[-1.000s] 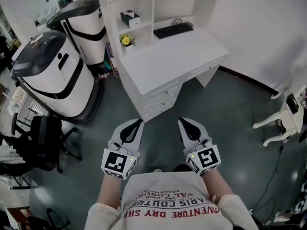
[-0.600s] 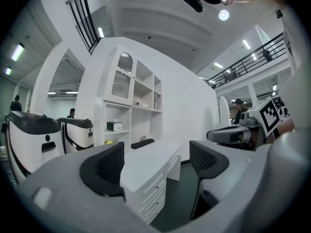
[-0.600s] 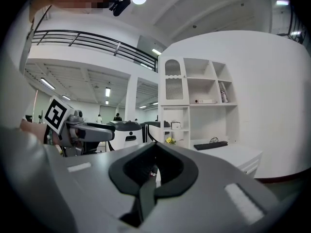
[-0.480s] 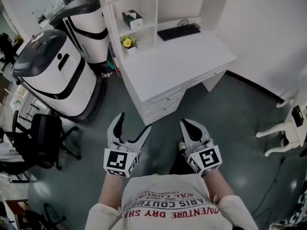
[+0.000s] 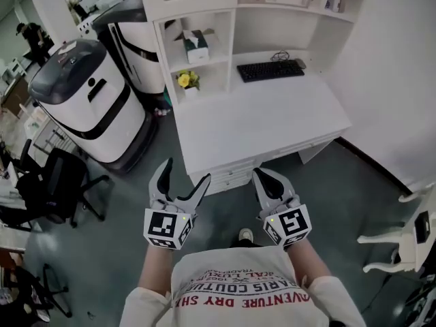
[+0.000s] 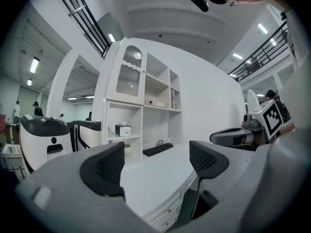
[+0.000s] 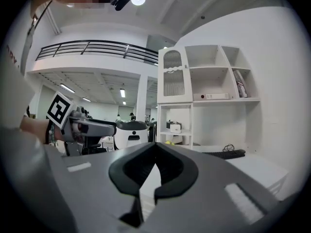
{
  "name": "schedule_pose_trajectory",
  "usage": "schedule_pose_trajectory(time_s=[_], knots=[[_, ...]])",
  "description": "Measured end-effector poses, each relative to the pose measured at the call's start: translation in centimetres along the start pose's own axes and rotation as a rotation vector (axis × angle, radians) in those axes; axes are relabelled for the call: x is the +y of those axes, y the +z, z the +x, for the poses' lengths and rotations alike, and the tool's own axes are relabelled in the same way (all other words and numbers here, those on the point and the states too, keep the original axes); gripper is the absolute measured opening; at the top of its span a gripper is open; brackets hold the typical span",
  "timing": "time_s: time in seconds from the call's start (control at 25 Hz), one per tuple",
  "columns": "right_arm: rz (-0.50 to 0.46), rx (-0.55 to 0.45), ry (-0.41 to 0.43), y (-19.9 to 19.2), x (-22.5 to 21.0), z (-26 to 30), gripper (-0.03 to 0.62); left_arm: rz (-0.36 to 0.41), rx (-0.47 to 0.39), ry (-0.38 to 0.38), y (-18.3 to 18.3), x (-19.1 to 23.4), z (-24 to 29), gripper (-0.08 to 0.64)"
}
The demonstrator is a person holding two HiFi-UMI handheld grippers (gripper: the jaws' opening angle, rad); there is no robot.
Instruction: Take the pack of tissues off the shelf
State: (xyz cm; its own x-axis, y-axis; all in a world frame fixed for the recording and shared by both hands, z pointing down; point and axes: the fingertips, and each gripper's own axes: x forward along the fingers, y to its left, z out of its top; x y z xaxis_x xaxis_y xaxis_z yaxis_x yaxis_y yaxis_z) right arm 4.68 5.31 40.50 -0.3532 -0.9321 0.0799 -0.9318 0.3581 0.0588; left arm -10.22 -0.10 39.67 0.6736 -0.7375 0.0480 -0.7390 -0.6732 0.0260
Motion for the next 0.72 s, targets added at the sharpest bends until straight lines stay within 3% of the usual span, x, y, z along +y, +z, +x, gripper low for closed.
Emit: schedule_pose_trajectory(time_s=[0.32, 0.72], knots=[[-0.093, 0.011, 0.112, 0.0, -9.8, 3.2, 0.002, -0.014, -0.067, 0.141, 1.9, -2.4, 9.5, 0.403], [-0.066, 0.026, 0.170, -1.0, -16.5, 7.9, 0.000, -0.025, 0.038, 0.256, 0.5, -0.6, 16.8, 0.404]])
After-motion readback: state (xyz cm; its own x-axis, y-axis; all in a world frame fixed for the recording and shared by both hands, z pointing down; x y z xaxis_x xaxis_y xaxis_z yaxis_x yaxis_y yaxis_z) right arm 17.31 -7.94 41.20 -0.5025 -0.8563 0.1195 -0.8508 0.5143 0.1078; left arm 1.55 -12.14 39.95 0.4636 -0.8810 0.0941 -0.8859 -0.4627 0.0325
